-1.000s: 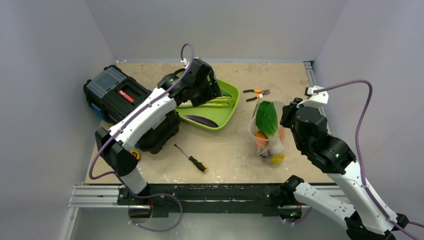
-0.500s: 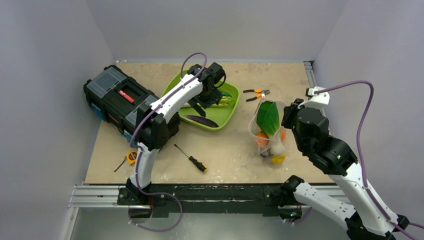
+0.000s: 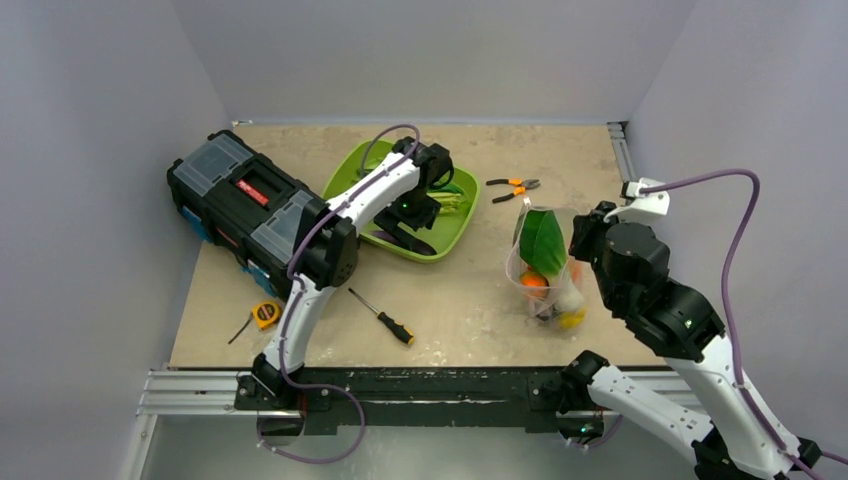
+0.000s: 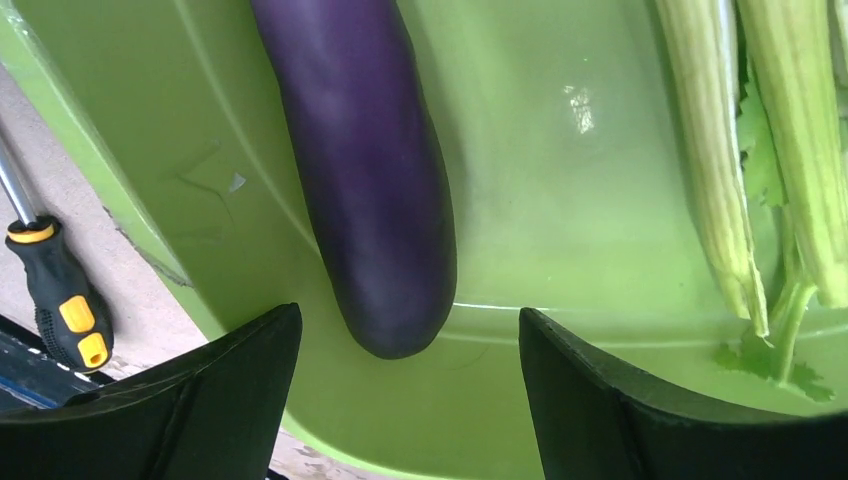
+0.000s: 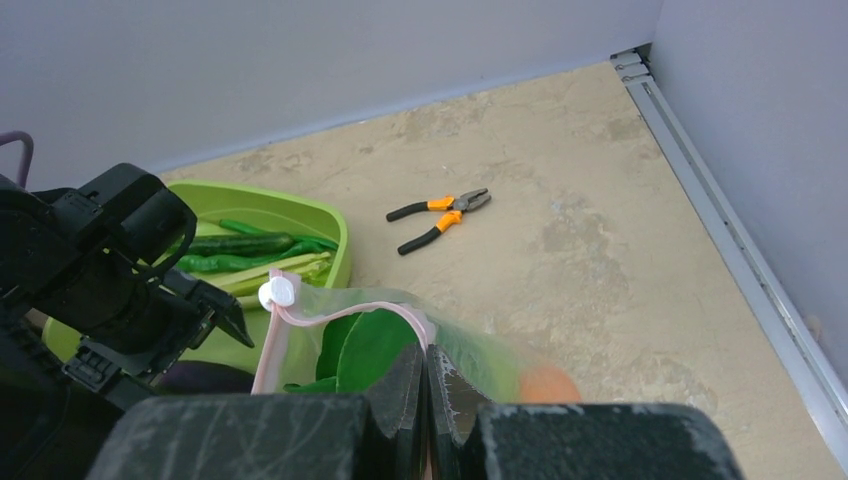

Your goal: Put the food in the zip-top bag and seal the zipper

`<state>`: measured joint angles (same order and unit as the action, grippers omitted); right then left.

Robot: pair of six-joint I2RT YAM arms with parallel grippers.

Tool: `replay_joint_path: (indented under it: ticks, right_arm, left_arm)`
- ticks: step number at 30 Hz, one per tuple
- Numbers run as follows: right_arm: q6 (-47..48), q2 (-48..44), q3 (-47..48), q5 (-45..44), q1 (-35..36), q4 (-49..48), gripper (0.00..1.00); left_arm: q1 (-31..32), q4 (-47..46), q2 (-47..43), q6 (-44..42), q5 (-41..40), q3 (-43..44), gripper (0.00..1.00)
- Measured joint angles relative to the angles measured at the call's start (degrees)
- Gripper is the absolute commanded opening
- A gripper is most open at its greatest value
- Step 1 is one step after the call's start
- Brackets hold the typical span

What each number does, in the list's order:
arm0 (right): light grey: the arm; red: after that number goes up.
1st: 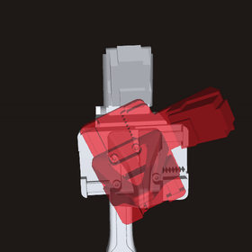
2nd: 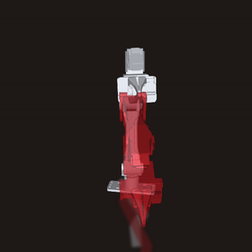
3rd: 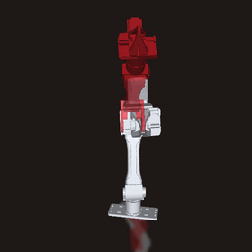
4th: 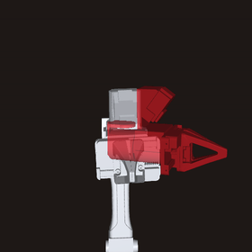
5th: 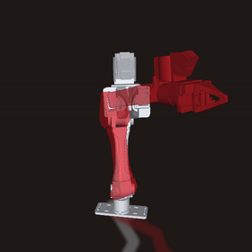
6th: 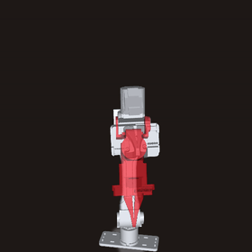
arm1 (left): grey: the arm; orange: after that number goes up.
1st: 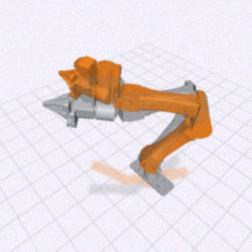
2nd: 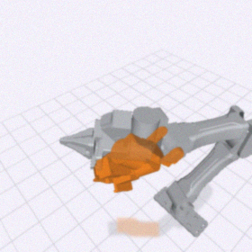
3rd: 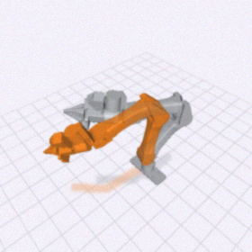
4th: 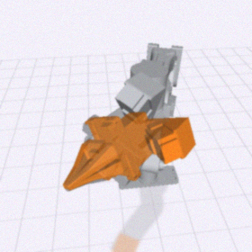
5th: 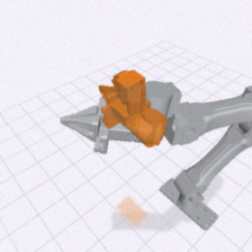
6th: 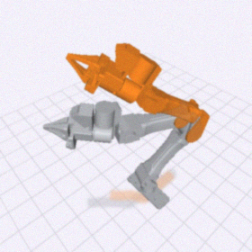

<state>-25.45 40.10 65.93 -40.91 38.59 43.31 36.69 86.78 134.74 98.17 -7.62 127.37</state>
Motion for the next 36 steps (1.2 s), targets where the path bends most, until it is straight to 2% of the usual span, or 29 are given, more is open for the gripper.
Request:
replay_joint_path:
  ticks: [4, 12, 14, 18, 21, 27, 36]
  right_arm:
    - [0.07, 0.07, -0.11, 0.13, 0.0, 0.02, 0.0]
    - [0.17, 0.83, -0.46, 0.17, 0.0, -0.02, 0.0]
    - [0.2, 1.14, -0.46, 0.17, 0.0, -0.02, 0.0]
    - [0.22, 1.16, -0.46, 0.17, 0.0, -0.04, 0.0]
    - [0.2, 1.14, -0.46, 0.15, 0.0, -0.04, 0.0]
    - [0.17, 1.16, -0.46, 0.17, 0.0, -0.04, 0.0]
    - [0.17, 0.85, -0.83, 0.17, 0.0, -0.48, 0.0]
  left_arm:
    - [-0.72, 0.42, 0.39, 1.75, 0.5, -0.2, 0.75]
    - [-3.26, 1.31, 3.82, 3.21, 1.88, -0.2, 0.57]
    - [-3.52, 1.31, 5.03, 3.21, 2.27, -0.22, 0.48]
    - [-3.56, 1.4, 5.49, 2.58, 2.69, -0.11, 0.21]
    - [-3.56, 1.4, 5.27, 1.2, 2.97, -0.13, 0.1]
    - [-3.5, 0.02, -0.7, -4.7, 3.85, -2.14, 0.02]
    - [-0.28, -7.23, -21.22, -21.11, 4.48, -6.8, 0.0]
